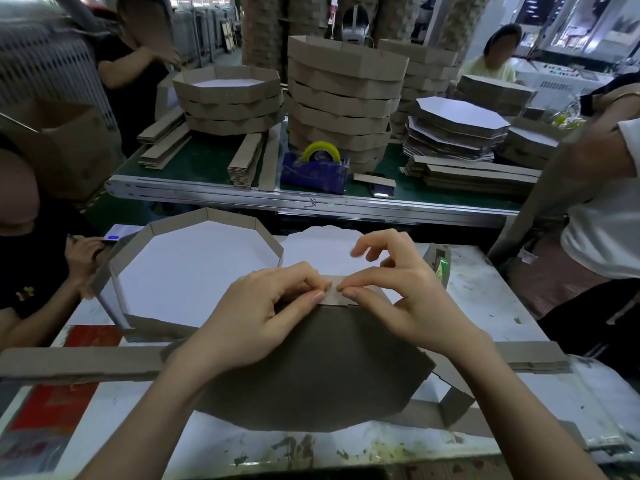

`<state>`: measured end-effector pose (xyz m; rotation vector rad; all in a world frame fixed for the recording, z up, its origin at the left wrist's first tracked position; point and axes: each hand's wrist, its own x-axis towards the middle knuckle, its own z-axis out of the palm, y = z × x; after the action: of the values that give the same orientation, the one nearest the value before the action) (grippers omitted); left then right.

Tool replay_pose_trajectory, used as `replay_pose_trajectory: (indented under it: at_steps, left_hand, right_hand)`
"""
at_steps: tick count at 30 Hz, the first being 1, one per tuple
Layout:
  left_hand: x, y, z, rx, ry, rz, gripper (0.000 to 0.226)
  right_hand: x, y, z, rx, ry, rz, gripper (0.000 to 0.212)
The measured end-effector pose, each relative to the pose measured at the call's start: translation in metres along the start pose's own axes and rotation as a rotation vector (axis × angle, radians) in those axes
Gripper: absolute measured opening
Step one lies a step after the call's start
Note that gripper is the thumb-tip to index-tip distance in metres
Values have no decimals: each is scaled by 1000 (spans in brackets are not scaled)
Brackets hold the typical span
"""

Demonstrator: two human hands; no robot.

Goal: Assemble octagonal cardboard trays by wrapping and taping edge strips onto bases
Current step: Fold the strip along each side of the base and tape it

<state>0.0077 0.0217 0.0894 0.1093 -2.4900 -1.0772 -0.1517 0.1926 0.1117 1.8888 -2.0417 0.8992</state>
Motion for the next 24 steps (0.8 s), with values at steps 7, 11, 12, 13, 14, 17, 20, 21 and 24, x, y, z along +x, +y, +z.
replay_pose_trajectory:
  at_steps: [7, 11, 12, 13, 14, 17, 20, 21, 24]
  left_hand:
    - [2, -5, 2, -38, 36, 0, 30]
    - [5, -5, 3, -12, 42, -9, 32]
    - [5, -5, 3, -5, 43, -8, 32]
    - [6, -6, 3, 6, 43, -5, 32]
    - [5, -6, 4, 18, 43, 0, 31]
    - [4, -7, 5, 33, 40, 12, 30]
    - [4, -6, 6, 43, 41, 21, 29]
    - [5, -5, 6, 41, 42, 18, 29]
    - [7, -3, 5, 39, 39, 9, 30]
  right_hand:
    - [8, -7, -11, 6, -77, 24, 18]
    - [9, -8, -13, 35, -88, 154, 15]
    - [8, -9, -12, 55, -100, 199, 15]
    - [8, -10, -11, 92, -108, 248, 14]
    - [7, -11, -10, 179, -104, 318, 14]
    - [6, -12, -7, 673, -73, 628, 21]
    - [7, -8, -5, 890, -55, 809, 14]
    - [8, -7, -5, 915, -42, 833, 14]
    - [10, -5, -3, 973, 21, 888, 21]
